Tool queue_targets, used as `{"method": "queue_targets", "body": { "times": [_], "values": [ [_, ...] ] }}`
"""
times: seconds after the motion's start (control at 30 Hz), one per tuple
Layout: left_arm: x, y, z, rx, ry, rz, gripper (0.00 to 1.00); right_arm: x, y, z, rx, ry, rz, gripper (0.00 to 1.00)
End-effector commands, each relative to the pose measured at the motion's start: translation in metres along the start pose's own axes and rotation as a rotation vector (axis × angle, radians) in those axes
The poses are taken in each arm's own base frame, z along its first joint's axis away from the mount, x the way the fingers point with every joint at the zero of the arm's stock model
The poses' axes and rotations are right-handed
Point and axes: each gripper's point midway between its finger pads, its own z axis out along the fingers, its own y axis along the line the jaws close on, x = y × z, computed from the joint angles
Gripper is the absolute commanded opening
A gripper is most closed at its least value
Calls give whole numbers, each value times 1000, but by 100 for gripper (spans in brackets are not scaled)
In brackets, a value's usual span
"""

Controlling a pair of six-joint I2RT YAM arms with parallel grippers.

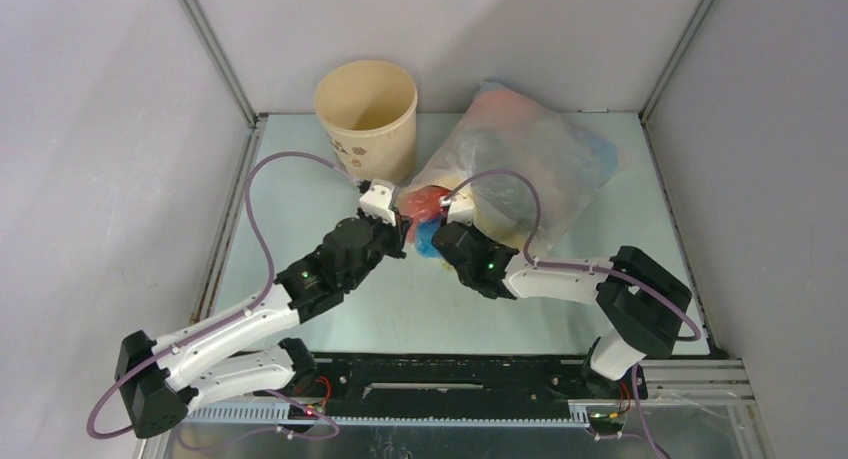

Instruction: Put the trash bags into the trash bin

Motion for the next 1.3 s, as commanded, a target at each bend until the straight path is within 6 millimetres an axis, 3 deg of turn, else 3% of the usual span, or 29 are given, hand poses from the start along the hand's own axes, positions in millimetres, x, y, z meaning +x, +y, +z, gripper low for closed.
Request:
{"method": "queue_targets", "body": {
  "times": [0.0,0.1,0.27,0.47,0.63,0.9,1.07,1.17,1.27],
  "values": [
    [-7,18,-15,-73,-16,-38,0,-29,-45,3,167,-74,99,26],
    [1,37,-28,-158,12,-55,0,-40,-77,4,262,-93,123,17],
    [24,64,-49,-247,48,-90,0,-37,-135,10,415,-49,185,15],
    [33,91,-72,-332,31,-131,0,-41,-166,21,511,-41,166,17],
    [32,103,-90,-368,-23,-201,0,-45,-190,45,589,6,151,17],
    [42,94,-81,-321,-27,-247,0,-55,-246,120,620,125,268,18],
    [49,83,-68,-275,7,-238,0,-68,-276,155,617,204,327,20],
    [52,77,-64,-247,20,-233,0,-79,-279,158,568,223,354,26],
    [54,75,-63,-240,27,-232,0,-89,-275,133,524,166,367,43]
  ]
}}
